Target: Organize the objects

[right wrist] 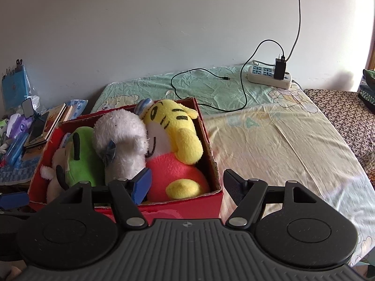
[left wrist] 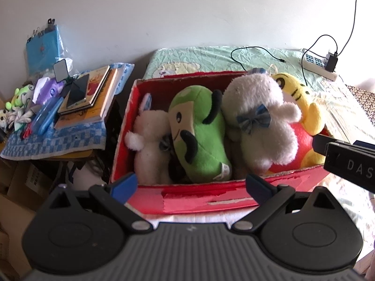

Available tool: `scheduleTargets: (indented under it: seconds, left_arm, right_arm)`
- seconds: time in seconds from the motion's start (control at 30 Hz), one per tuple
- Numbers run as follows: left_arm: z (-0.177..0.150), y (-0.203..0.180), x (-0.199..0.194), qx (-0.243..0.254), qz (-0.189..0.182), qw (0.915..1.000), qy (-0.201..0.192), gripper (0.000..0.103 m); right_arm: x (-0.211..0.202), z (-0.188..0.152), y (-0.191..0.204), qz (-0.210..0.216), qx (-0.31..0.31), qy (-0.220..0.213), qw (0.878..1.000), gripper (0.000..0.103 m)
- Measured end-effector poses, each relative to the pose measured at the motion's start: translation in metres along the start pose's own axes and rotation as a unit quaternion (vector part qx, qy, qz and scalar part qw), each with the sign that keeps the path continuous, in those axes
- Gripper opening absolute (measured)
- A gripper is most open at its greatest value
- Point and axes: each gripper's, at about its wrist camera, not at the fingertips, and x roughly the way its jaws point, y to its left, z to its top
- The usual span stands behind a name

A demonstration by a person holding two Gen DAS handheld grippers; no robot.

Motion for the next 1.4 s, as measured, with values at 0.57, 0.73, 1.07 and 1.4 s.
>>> scheduleTargets:
  seconds: [0.57,0.73,1.07,1.4]
  left_arm:
    - [-0.012,-0.007,0.004,0.006,-0.003,0.9997,0.024,0.099]
    - [-0.019,-0.008,0.007,0.002,-0.007,0.999,0.044,0.099]
    - [-0.033,-0.015,0.015,0.011,0.002,0.9967,0.081,0.099]
    - [-0.036,-0.022,0.018,0.021,-0.007,0.9959,0.088,0.099]
  right_arm:
    - [-0.004,-0.008,-0.006,0.029,0.024,0.017,0.999,0.071]
    - [-0.008,-0.013,-0.005,0.042,0.019,0.024,0.999,0.071]
    - [-0.007,-0.027,-0.009,0.046,0.021,0.05,0.997,0.071]
    - [-0.009,-0.033,-0.013,0.032,0.029,0.057,0.997,0.071]
